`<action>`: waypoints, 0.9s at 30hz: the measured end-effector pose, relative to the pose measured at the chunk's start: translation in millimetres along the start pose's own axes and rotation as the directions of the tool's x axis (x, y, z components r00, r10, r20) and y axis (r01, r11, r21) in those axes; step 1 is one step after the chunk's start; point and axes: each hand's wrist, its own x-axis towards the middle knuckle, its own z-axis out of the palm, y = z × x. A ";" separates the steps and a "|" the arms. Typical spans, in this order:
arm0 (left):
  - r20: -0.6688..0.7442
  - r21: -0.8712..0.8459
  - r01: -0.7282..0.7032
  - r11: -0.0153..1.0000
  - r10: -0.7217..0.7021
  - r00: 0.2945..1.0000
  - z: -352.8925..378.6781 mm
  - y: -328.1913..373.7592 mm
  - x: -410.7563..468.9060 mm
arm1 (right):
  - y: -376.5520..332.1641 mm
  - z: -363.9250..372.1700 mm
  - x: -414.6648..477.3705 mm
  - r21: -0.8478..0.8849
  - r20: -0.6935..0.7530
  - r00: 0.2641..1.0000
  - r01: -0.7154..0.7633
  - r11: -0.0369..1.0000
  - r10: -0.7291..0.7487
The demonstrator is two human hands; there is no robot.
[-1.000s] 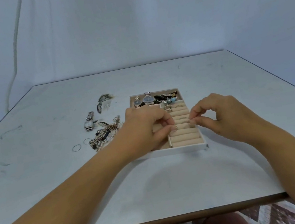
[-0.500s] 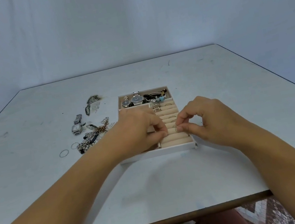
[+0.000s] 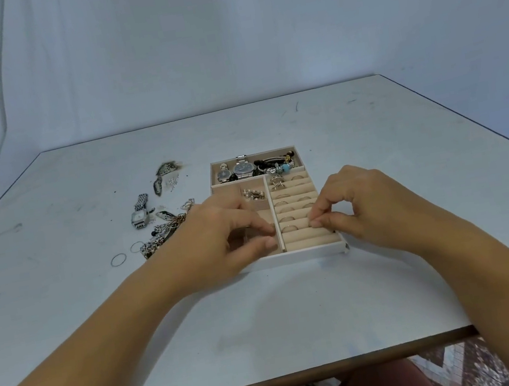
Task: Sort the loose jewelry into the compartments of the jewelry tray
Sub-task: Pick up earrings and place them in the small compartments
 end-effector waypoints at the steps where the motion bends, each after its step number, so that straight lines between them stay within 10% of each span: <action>1: -0.002 0.012 -0.013 1.000 0.013 1.000 1.3 0.4 -2.0 | -0.3 0.1 0.3 -0.001 0.011 1.000 -0.013 1.000 0.013; 27: -0.113 0.103 0.052 0.993 -0.041 0.993 -47.8 -20.2 -37.7 | -47.5 -20.6 22.6 0.081 0.027 0.999 0.034 0.996 -0.036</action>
